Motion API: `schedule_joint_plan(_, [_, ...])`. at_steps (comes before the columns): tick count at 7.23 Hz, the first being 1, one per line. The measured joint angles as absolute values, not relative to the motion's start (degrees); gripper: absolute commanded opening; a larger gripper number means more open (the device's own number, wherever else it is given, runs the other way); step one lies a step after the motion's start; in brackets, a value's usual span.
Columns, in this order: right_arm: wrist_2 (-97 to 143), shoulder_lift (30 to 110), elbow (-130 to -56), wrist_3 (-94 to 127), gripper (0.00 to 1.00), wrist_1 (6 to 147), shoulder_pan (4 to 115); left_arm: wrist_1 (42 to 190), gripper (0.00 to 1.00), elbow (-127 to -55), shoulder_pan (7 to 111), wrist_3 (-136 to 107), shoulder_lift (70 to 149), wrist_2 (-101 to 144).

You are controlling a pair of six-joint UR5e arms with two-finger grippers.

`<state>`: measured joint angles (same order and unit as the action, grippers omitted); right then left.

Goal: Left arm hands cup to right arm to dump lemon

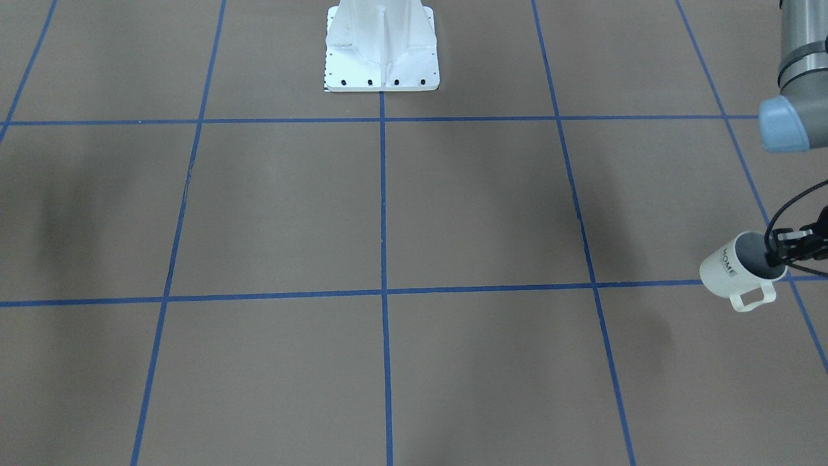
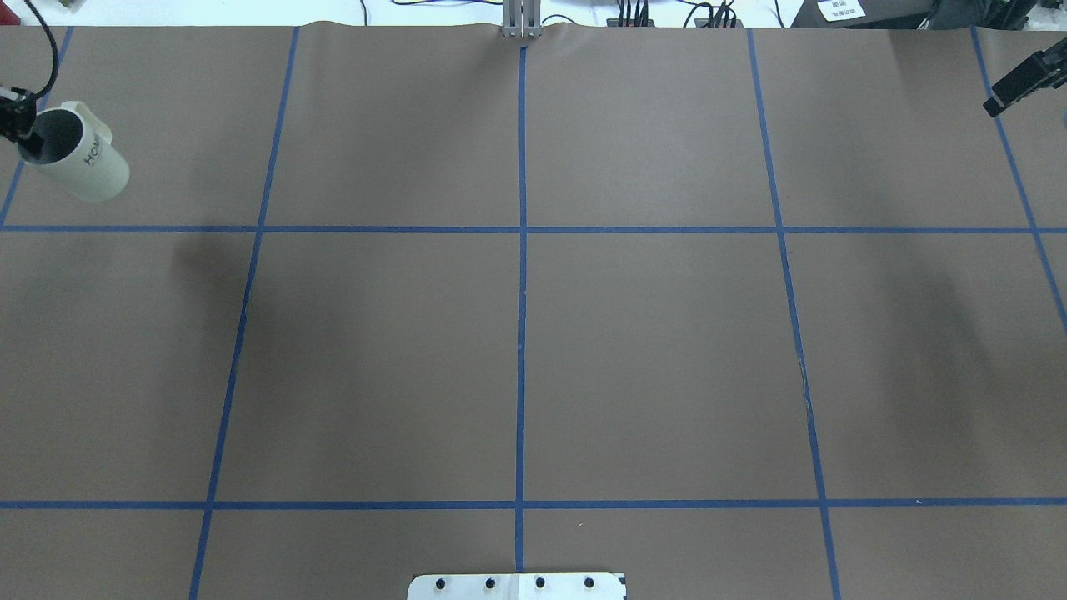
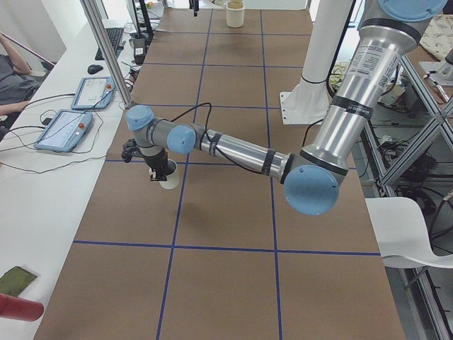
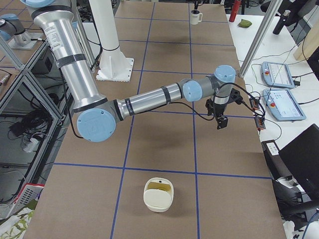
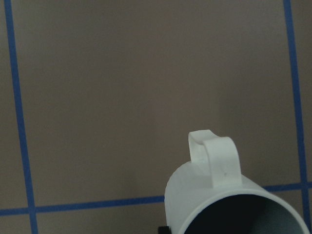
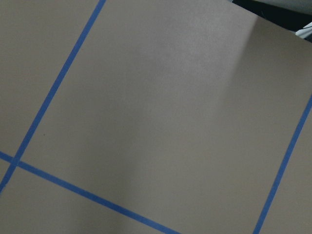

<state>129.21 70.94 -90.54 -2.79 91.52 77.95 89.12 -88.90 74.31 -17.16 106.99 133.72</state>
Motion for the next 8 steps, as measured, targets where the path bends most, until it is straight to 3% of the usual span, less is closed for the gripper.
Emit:
schedule_joint_plan(3, [130.2, 78.1, -96.7, -2.6, 1.00, 91.3, 78.0, 90.0, 0.00, -98.5, 70.4, -24.4, 97.0, 133.7])
schedule_joint_plan(7, [130.2, 81.9, -97.6, -2.0, 1.00, 90.8, 77.9, 93.0, 0.00, -100.6, 63.7, -30.6, 92.1, 133.4])
schedule_joint_plan(8, [130.4, 82.0, -97.6, -1.9, 1.00, 90.8, 77.9, 93.1, 0.18, -100.5, 62.9, -30.8, 91.6, 133.4])
